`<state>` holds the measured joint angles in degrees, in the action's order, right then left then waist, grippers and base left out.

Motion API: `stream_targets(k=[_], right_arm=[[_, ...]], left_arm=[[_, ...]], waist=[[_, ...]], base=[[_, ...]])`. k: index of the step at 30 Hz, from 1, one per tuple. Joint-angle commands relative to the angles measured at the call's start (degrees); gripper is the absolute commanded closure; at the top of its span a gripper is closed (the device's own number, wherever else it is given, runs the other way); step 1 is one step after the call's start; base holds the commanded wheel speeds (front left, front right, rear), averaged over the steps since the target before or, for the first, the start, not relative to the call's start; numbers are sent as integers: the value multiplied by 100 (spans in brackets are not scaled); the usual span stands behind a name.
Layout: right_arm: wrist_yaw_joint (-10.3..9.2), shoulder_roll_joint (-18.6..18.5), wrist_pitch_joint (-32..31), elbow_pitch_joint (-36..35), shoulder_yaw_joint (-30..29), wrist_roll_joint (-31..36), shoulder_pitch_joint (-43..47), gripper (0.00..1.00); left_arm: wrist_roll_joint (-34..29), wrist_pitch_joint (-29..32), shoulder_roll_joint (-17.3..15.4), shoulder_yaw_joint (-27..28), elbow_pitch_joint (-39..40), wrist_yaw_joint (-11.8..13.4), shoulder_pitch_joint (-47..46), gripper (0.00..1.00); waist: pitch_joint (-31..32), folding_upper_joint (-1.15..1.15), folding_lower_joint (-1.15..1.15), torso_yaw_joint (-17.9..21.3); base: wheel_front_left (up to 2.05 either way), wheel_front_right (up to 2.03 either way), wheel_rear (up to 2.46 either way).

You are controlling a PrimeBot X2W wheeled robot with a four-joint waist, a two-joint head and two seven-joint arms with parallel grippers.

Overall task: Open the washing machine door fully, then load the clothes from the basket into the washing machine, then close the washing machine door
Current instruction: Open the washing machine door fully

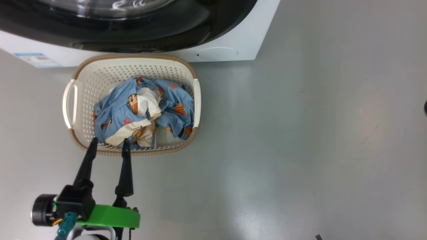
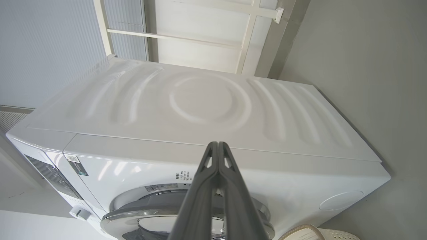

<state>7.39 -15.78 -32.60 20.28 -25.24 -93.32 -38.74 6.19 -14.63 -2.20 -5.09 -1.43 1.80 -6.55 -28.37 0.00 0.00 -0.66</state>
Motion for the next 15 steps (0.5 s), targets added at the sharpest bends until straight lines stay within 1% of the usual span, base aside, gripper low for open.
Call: stream_targets(k=[1, 9, 15], right_arm=[[10, -160, -82, -223, 107, 105, -131, 100], [10, -325, -240, -333, 254, 295, -705, 100], [10, -470, -326, -360, 505, 438, -1106, 100]], left_arm=[[-39, -37, -68, 128, 133, 44, -93, 0], [57, -37, -68, -41, 71, 138, -119, 0], [143, -37, -68, -158, 99, 214, -181, 0]], waist=[[-97, 0, 0, -116], [-182, 0, 0, -379], [-292, 0, 0, -651]], base=[[0, 0, 0], [0, 0, 0], [0, 0, 0]])
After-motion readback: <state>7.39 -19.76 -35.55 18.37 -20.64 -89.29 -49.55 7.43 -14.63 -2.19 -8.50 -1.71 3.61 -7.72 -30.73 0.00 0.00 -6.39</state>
